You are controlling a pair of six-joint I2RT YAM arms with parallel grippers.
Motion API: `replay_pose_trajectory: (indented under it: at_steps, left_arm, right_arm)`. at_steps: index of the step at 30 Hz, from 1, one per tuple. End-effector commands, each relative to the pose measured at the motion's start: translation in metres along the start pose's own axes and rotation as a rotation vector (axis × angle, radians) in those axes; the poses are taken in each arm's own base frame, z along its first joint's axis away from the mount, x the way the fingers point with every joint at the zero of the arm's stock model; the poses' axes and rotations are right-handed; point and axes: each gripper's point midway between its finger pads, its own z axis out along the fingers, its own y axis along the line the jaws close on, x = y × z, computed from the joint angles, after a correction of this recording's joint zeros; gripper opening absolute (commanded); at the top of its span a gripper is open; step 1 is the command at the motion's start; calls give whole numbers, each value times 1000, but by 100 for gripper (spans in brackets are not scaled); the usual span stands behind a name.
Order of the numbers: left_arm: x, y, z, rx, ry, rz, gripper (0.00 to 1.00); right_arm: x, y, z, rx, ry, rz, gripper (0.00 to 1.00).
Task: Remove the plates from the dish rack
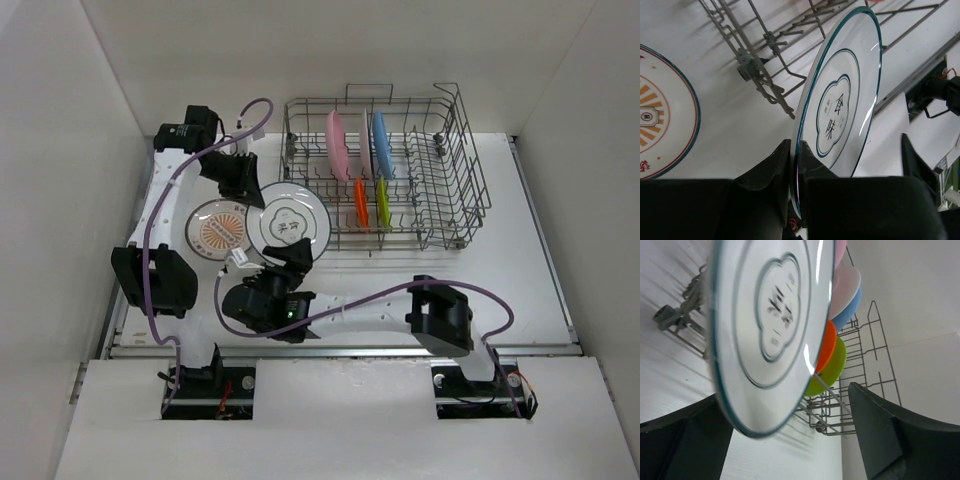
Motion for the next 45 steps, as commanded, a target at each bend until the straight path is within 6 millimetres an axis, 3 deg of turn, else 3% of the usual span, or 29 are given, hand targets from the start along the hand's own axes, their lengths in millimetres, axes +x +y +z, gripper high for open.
replay_pose_trajectory:
  at_steps: [1,2,4,9,11,12,13,14,16,17,20,21,23,24,26,30,31,32,34,35,38,43,45]
  left_arm:
    - [-20,4,-29,-54,-125,50,0]
    - [-24,6,-29,-65,-139,47,0]
    - [-27,10,-33,-61,-160,18,0]
    - [-51,15,-48,-60,-244,12,0]
    - [-57,17,-54,-68,-272,11,0]
    - [-59,20,-57,-63,-288,-2,0]
    - [-65,21,-66,-76,-323,15,0]
    - [-68,19,-72,-68,-348,-7,0]
    - [-76,29,-90,-89,-416,-44,0]
    - [-80,32,-109,-109,-467,-82,0]
    - [-88,40,-136,-137,-561,-101,0]
    - [-89,42,-145,-150,-588,-108,0]
    - [-81,65,-160,-221,-624,-161,0]
    - [-77,73,-161,-230,-623,-185,0]
    - [-61,95,-165,-257,-620,-256,0]
    - [-39,127,-148,-216,-569,-363,0]
    - [-34,137,-143,-217,-553,-378,0]
    - [-26,148,-128,-203,-513,-411,0]
    - [-20,160,-115,-193,-482,-431,0]
    - [-17,165,-108,-185,-465,-450,0]
    - [-10,188,-88,-188,-429,-488,0]
    - [7,221,-57,-208,-373,-545,0]
    - [14,229,-48,-207,-340,-567,0]
  right_arm:
    - [-8,-63,-6,95,29,194,95]
    - [-8,-68,-7,95,29,204,99]
    - [-23,-75,-21,6,-42,243,99]
    - [-45,-95,-30,-105,-113,349,99]
    - [-54,-98,-32,-238,-146,377,99]
    - [-59,-96,-35,-316,-140,485,99]
    - [-61,-81,-43,-489,-148,471,99]
    - [-64,-103,-38,-538,-151,564,99]
    - [-70,-118,-40,-620,-165,677,99]
    - [-69,-134,-34,-635,-160,771,99]
    - [-63,-158,-16,-641,-137,900,99]
    - [-57,-172,-2,-643,-127,956,99]
    - [-50,-184,13,-638,-93,1047,99]
    - [-39,-188,31,-626,-59,1070,99]
    - [-34,-194,46,-621,-32,1109,99]
    - [-24,-197,88,-628,34,1158,94]
    - [-19,-207,103,-614,42,1176,90]
    - [-18,-196,118,-613,73,1179,88]
    - [-14,-196,134,-611,95,1201,83]
    - [-4,-190,152,-586,128,1199,83]
    - [8,-187,174,-551,163,1203,82]
    - [13,-144,213,-563,206,1159,81]
    - [16,-141,230,-543,214,1167,79]
